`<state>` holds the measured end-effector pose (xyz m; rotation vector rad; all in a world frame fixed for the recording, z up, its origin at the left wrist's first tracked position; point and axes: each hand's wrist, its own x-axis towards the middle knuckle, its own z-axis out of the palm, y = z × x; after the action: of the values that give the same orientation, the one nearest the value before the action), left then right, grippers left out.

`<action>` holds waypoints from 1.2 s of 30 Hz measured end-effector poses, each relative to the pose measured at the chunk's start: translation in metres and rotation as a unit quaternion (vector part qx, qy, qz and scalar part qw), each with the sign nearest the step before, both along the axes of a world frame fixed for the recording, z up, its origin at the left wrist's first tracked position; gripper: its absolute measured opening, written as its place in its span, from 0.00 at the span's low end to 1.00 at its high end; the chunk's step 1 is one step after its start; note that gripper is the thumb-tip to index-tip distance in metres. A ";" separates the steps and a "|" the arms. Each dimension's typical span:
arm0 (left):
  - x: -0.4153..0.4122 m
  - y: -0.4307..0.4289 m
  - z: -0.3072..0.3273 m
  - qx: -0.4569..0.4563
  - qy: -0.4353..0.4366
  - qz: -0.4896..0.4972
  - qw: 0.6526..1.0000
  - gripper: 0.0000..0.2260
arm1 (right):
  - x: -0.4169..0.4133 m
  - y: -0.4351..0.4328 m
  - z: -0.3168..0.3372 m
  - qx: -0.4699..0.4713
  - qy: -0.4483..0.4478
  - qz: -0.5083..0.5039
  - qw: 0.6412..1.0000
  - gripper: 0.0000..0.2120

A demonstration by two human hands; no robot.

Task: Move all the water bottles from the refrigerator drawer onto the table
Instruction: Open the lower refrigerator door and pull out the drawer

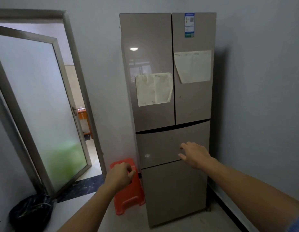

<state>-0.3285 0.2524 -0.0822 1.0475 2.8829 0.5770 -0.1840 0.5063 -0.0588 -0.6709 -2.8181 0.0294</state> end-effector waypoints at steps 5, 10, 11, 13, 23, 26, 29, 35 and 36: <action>-0.095 0.037 -0.013 0.028 -0.036 0.001 0.999 0.13 | -0.082 0.030 -0.013 -0.019 -0.015 -0.013 1.000 0.20; -0.171 0.080 -0.017 0.064 -0.086 -0.004 0.994 0.14 | -0.147 0.053 -0.026 -0.035 -0.027 -0.023 0.999 0.21; -0.185 0.089 -0.024 0.069 -0.100 -0.003 0.993 0.15 | -0.157 0.059 -0.030 -0.037 -0.035 -0.024 0.998 0.21; -0.210 0.106 -0.039 0.086 -0.119 0.002 0.989 0.17 | -0.175 0.073 -0.037 -0.041 -0.045 -0.029 0.998 0.21; -0.275 0.210 -0.043 0.223 -0.206 0.060 0.951 0.17 | -0.289 0.161 -0.078 -0.043 -0.041 0.000 0.998 0.22; -0.296 0.242 -0.048 0.267 -0.234 0.102 0.929 0.24 | -0.326 0.191 -0.089 -0.039 -0.019 0.031 0.999 0.24; -0.319 0.267 -0.058 0.302 -0.263 0.130 0.907 0.35 | -0.353 0.216 -0.103 -0.048 -0.014 0.059 0.997 0.26; -0.346 0.286 -0.081 0.317 -0.278 0.159 0.893 0.37 | -0.374 0.236 -0.136 -0.075 -0.002 0.070 0.995 0.27; -0.346 0.288 -0.080 0.320 -0.274 0.154 0.894 0.32 | -0.375 0.238 -0.137 -0.076 0.000 0.070 0.995 0.27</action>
<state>-0.6742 0.5400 -0.1627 0.3228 2.3737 1.6138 -0.5594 0.7447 -0.1959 -0.5013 -2.8796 0.2723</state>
